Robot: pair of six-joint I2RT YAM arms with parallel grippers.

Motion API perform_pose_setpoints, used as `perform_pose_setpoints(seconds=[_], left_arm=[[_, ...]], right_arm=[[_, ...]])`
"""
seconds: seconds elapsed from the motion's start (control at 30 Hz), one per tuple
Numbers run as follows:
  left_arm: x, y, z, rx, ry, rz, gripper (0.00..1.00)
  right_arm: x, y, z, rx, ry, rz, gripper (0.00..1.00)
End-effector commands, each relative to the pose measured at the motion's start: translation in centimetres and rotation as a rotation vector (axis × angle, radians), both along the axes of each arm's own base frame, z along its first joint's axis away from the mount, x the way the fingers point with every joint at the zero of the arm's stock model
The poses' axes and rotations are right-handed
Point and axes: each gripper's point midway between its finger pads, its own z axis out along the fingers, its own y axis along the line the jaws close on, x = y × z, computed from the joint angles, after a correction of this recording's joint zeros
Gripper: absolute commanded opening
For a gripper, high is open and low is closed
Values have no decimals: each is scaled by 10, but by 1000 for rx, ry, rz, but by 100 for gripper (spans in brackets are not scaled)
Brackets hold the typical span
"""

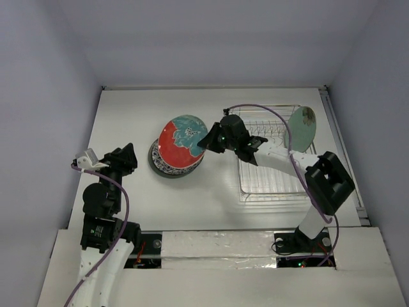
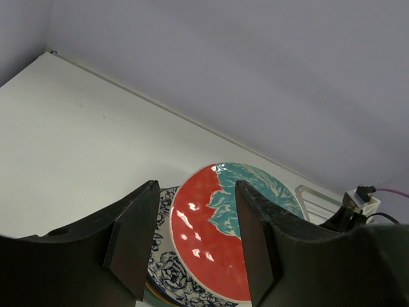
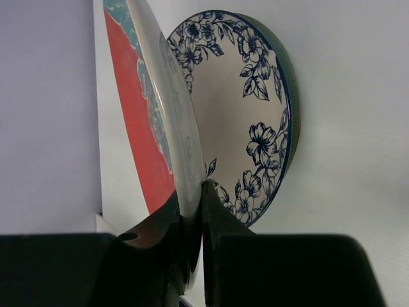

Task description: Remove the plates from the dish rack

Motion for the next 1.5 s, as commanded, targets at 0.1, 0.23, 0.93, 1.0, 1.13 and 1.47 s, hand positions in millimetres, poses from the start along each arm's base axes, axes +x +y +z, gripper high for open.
perform_pose_setpoints(seconds=[0.1,0.23,0.93,1.0,1.13,1.47], left_arm=[[-3,-1,21,-12,-66,-7,49],[-4,-1,22,-11,-68,-7,49],[-7,0,24,-14,-84,-7,50],[-8,0,26,-15,-91,-7,50],[-8,0,26,-16,-91,-7,50],[-14,1,31,-16,-116,-6,0]], right_arm=[[14,40,66,275,-132,-3,7],[13,47,51,279,-99,-4,9],[2,-31,-25,-371,-113,-63,90],[2,-42,-23,-416,-129,-73,89],[4,-74,22,-456,-231,-173,65],[12,-284,105,-684,-308,-677,0]])
